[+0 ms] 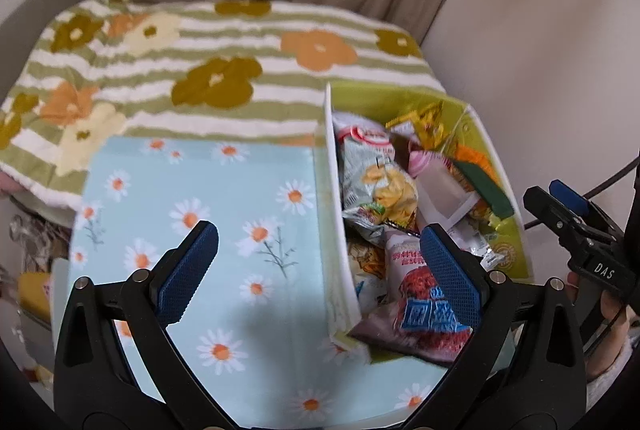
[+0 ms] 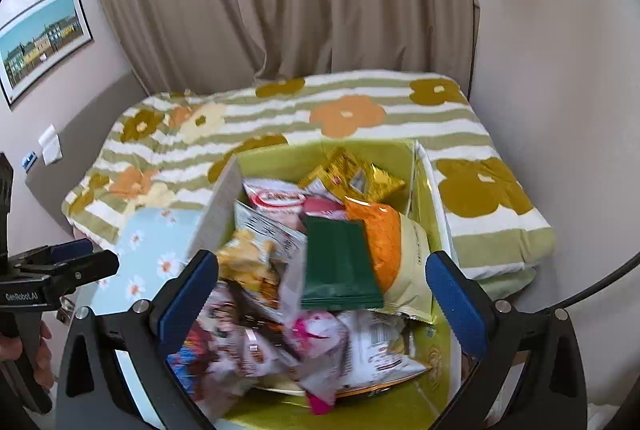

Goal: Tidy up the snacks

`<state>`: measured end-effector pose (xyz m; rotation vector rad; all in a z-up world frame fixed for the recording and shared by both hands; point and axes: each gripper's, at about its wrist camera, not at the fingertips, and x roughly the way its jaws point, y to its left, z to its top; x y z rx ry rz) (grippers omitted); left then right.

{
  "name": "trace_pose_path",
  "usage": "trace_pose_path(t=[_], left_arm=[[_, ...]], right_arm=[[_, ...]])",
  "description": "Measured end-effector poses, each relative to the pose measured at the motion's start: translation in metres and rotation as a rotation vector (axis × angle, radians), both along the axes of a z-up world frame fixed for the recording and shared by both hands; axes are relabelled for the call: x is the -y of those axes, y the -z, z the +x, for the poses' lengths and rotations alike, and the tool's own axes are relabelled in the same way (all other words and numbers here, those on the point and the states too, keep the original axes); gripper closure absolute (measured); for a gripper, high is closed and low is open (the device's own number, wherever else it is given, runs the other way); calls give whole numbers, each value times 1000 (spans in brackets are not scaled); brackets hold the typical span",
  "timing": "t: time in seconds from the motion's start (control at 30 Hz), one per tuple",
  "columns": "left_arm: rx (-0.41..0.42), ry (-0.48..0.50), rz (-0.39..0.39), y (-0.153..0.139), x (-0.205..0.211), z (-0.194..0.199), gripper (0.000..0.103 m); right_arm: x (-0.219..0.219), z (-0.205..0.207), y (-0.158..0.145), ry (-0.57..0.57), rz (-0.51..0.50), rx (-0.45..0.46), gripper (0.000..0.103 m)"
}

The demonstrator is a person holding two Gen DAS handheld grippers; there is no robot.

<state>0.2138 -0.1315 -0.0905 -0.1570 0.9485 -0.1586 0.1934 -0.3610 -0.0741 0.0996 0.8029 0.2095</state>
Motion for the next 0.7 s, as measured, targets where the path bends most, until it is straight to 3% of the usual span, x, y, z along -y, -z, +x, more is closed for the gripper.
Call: trace_pose_path(t=[0.2, 0.43, 0.7], left_arm=[[130, 5, 15, -42, -30, -40, 2], [301, 3, 52, -85, -67, -113, 2], [462, -16, 126, -105, -95, -193, 0]], right_arm=[[-27, -41, -40, 25, -20, 95, 0], [-59, -106, -78, 64, -39, 193, 0], [-102, -182, -100, 87, -88, 285, 0]])
